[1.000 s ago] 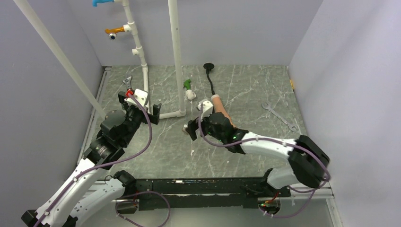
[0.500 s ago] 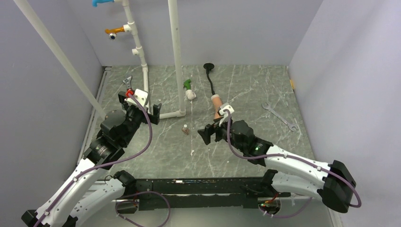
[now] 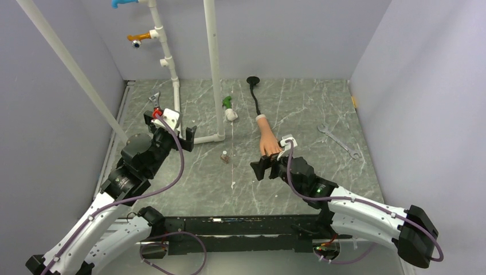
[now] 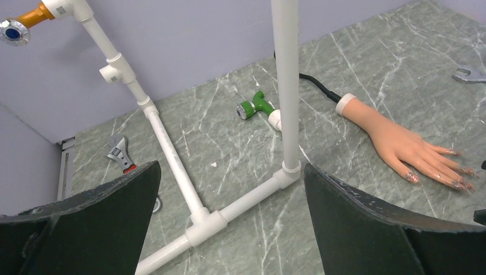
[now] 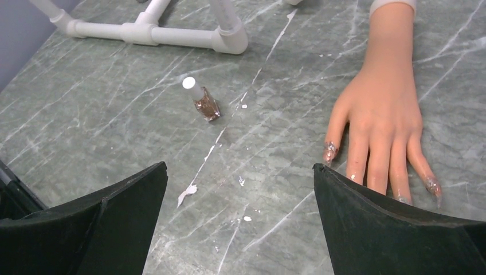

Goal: Paint the nails
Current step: Reset both arms

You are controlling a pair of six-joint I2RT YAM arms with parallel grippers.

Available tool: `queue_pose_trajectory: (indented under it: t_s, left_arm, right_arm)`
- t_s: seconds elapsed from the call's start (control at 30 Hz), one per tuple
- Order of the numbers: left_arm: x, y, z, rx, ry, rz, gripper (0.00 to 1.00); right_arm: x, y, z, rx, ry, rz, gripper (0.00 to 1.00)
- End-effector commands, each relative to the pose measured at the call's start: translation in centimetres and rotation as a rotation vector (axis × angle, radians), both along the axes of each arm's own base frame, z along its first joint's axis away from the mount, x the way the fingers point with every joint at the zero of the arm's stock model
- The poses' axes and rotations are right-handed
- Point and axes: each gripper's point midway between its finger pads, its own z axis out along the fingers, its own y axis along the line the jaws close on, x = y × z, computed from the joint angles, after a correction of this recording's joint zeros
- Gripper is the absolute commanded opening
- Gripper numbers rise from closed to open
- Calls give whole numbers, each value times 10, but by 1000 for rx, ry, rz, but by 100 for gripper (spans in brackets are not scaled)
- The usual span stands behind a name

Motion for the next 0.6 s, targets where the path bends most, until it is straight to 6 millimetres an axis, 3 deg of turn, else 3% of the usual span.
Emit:
queue_pose_trajectory:
  t_s: [0.0, 0.57]
  left_arm:
    - [-4, 1, 23, -36, -60, -10, 99]
    - [-3, 2, 22, -26, -57, -8, 99]
  right_arm:
    - [2, -7, 5, 46, 2, -56, 100]
    - [3, 1, 14, 81, -25, -29, 100]
